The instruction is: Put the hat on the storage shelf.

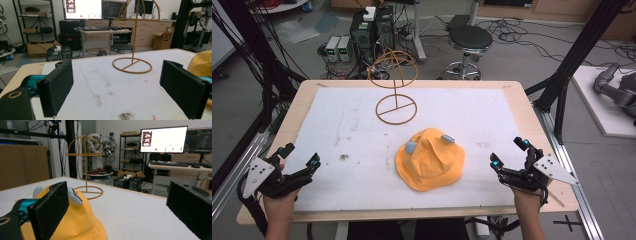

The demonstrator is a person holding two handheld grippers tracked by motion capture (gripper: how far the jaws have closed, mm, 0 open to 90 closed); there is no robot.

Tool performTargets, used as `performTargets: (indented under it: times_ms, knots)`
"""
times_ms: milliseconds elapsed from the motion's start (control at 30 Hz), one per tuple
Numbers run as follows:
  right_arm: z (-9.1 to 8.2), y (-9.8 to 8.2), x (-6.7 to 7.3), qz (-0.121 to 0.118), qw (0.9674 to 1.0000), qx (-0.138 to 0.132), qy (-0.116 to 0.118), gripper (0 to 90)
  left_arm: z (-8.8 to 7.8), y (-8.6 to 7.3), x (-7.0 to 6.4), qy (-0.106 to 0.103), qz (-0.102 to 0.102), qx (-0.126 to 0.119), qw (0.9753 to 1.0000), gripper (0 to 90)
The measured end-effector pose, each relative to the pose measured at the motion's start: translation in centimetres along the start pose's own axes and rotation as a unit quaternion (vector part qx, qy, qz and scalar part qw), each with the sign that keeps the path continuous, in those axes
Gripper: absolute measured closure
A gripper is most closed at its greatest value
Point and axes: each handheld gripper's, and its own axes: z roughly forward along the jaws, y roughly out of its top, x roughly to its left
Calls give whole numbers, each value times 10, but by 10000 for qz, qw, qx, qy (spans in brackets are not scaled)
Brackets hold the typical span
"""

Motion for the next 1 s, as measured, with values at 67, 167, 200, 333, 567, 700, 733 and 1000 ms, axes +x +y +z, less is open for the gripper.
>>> performTargets:
  times_ms: [67,167,200,333,567,700,733,1000]
  knots:
    - [0,1,2,-51,10000,10,8,41,0,0,0,14,-2,7,10000,122]
    - [1,1,4,-71,10000,39,28,42,-1,0,1,38,-11,-4,10000,122]
    - [2,1,5,-104,9999,41,22,42,-1,0,1,45,-3,-4,10000,122]
    - [3,2,9,-152,9998,63,59,42,-1,0,1,56,-4,-2,10000,122]
    - [8,3,22,-254,9995,139,145,51,-1,0,1,71,-3,-5,10000,122]
    - [14,3,35,-310,9991,134,255,57,-1,0,2,89,-4,6,10000,122]
    - [16,3,40,-326,9989,157,290,60,-1,0,2,85,-8,18,10000,122]
    - [35,-6,74,-680,9950,488,546,143,-1,-1,2,105,-15,27,9999,122]
